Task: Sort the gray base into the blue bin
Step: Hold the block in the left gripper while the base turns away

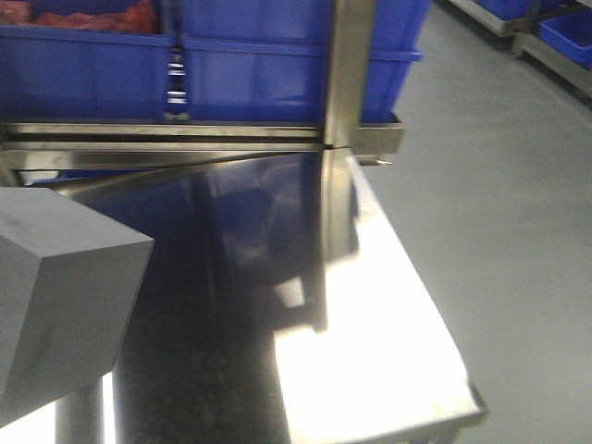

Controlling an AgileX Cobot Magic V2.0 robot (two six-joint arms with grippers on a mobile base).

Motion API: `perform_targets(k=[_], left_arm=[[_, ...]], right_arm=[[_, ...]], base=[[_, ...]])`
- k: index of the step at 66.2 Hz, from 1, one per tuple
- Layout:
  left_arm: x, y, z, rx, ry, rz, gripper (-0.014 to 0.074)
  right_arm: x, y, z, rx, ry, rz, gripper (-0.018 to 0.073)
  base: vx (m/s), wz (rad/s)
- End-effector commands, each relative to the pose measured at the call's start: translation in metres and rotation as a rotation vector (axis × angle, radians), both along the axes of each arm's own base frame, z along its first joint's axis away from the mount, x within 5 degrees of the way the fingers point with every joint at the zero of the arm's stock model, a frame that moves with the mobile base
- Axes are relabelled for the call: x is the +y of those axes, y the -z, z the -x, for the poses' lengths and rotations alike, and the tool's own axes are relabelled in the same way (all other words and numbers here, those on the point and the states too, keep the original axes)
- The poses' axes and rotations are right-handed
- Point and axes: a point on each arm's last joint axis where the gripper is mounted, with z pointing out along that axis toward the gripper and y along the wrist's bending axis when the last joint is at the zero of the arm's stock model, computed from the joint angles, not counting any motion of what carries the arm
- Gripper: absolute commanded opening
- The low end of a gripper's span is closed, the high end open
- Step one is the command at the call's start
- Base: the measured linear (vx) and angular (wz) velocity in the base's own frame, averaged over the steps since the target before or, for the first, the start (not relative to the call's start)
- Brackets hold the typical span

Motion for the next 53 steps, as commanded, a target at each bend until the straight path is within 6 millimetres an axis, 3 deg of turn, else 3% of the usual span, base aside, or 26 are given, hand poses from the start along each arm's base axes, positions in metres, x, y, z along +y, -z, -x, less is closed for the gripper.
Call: perform_targets(k=[1, 31, 53], left_arm=[[0.0024, -0.0177, 0.0014, -0.091, -0.012, 0.079, -0.0006], [0.0024, -0.0177, 0.0014, -0.091, -0.012, 0.079, -0.0006], [0.0024, -0.0177, 0.0014, -0.091, -0.012, 0.079, -0.0006]], right_arm=[[-0.0003, -0.0048, -0.0020, -0.051, 0.001, 0.021, -0.0005], [-0.0003, -0.0048, -0.0020, -0.051, 0.001, 0.021, -0.0005], [-0.0003, -0.0048, -0.0020, -0.051, 0.001, 0.021, -0.0005]], base=[[-0.11, -0.54], [-0.10, -0.57], [-0.02, -0.81]])
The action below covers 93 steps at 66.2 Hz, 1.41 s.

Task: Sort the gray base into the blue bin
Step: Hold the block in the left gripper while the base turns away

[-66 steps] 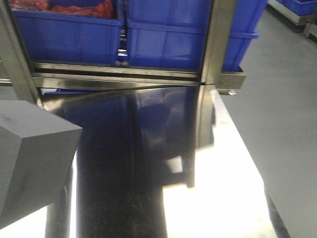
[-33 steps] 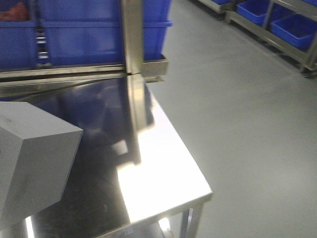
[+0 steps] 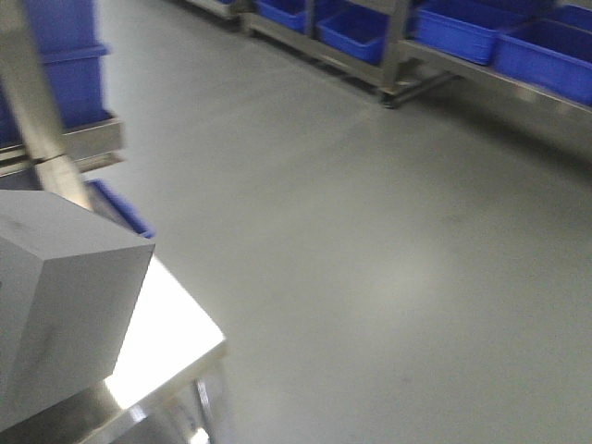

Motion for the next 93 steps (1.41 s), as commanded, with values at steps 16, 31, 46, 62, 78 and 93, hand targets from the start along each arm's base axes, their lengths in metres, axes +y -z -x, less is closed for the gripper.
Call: perform_targets(k=[16, 31, 46, 62, 78, 93], left_arm=[[0.0025, -0.0182, 0.0014, -0.095, -0.013, 0.082, -0.0006], [0.0025, -0.0182, 0.0014, -0.095, -0.013, 0.082, -0.0006], [0.0025, -0.0182, 0.0014, -0.095, -0.013, 0.082, -0.0006], [0.0025, -0.0181, 0.0014, -0.094, -0.013, 0.082, -0.0006], [0.0026, -0.0182, 0.0016, -0.095, -0.013, 0.083, -0.0006], [0.0025, -0.0181, 0.0014, -0.095, -0.013, 0.082, -0.0006]], right_arm=[[-0.0003, -0.0048, -0.0020, -0.051, 0.001, 0.021, -0.0005], [-0.0003, -0.0048, -0.0020, -0.051, 0.001, 0.021, -0.0005], [-0.0003, -0.0048, -0.0020, -0.051, 0.001, 0.021, -0.0005], [-0.0003, -0.0048, -0.0020, -0.051, 0.001, 0.021, -0.0005], [-0.0003, -0.0048, -0.0020, -0.051, 0.001, 0.021, -0.0005], [-0.0003, -0.0048, -0.0020, -0.051, 0.001, 0.021, -0.0005]], base=[[0.01, -0.71], [0.04, -0.58], [0.08, -0.59], [0.09, -0.59], [0.09, -0.55], [0.13, -0.36]])
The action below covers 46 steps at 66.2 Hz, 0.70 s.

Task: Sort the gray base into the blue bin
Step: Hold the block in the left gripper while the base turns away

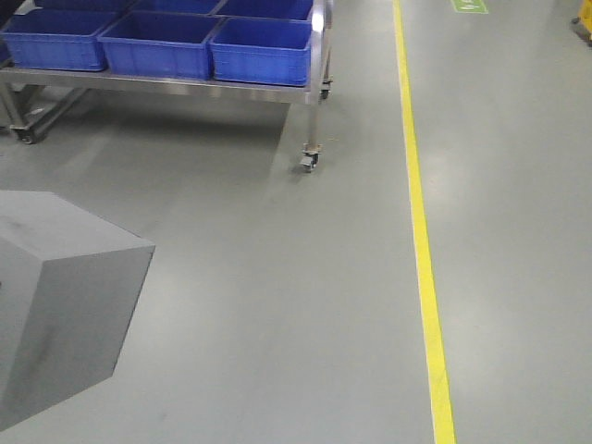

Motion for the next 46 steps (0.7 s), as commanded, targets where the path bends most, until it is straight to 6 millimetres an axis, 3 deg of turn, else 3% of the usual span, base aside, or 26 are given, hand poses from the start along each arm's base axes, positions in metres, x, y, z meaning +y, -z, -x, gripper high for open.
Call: perform_targets(k=[1, 46], left_arm=[[0.0025, -0.0182, 0.0014, -0.095, -0.013, 0.083, -0.0006], [0.0025, -0.0182, 0.0014, -0.095, -0.013, 0.083, -0.0006]], right_arm=[[-0.0003, -0.0048, -0.0020, -0.051, 0.001, 0.021, -0.0005], [-0.0003, -0.0048, -0.0020, -0.051, 0.001, 0.021, -0.0005]], base=[[0.16, -0.25], [0.25, -0.04]])
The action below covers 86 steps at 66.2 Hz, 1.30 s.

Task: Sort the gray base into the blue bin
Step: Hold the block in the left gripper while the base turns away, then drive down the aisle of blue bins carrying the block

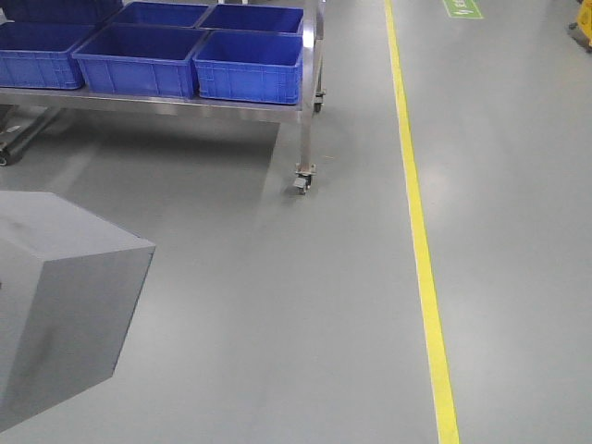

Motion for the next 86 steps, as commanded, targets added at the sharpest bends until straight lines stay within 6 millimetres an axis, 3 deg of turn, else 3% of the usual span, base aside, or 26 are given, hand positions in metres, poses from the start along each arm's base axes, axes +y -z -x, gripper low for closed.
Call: perform_targets(k=[1, 86], left_arm=[[0.0025, -0.0182, 0.0014, -0.095, -0.013, 0.083, -0.0006], [0.0025, -0.0182, 0.0014, -0.095, -0.013, 0.083, -0.0006]], right_arm=[[-0.0003, -0.0048, -0.0020, -0.051, 0.001, 0.021, -0.0005], [-0.0003, -0.0048, -0.0020, -0.051, 0.001, 0.021, -0.0005]], base=[[0.33, 0.12], [0.39, 0.23]])
